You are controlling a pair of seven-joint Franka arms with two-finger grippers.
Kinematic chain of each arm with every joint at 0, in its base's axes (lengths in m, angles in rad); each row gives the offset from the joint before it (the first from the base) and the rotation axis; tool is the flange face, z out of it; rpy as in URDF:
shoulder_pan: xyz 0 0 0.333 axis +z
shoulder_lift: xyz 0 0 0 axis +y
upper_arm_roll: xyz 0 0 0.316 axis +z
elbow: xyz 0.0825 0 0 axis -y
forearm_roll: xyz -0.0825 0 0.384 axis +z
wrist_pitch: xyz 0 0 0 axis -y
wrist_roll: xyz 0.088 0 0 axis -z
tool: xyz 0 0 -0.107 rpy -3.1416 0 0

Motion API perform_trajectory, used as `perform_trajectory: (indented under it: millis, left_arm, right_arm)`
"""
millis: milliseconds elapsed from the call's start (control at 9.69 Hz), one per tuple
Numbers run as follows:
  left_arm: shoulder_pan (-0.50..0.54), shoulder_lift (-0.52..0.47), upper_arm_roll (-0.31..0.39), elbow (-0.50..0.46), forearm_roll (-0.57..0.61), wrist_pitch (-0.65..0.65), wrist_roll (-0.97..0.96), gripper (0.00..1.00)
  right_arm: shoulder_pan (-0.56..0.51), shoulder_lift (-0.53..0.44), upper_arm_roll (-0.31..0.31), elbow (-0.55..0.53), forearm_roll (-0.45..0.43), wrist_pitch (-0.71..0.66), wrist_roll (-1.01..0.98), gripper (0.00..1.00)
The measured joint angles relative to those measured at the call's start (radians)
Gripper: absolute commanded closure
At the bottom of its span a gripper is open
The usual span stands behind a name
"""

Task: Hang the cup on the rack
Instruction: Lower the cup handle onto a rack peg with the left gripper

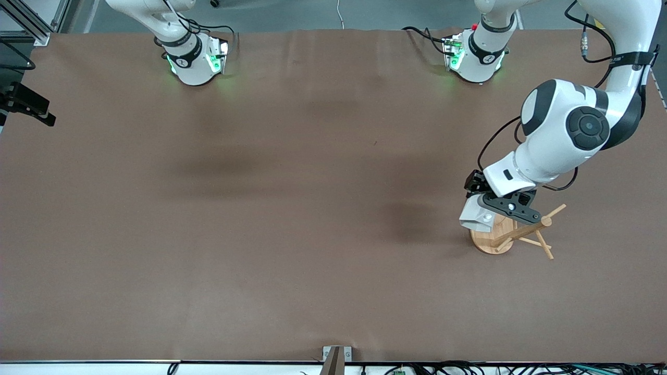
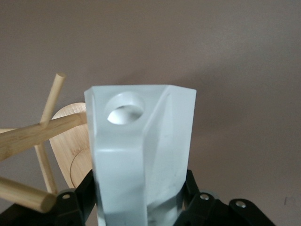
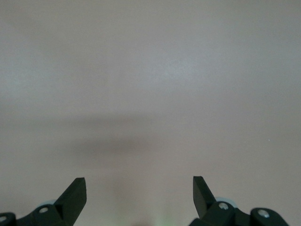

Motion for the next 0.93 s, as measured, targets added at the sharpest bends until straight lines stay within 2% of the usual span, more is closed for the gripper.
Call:
perform_trajectory:
  millis: [929]
  left_arm:
    - [0.053,0.001,0.0,0.0,0.0,-0.001,0.06,0.85]
  right_arm:
    - [0.001,0.0,-0.003,0.001,0.0,0.013,0.001,0.0]
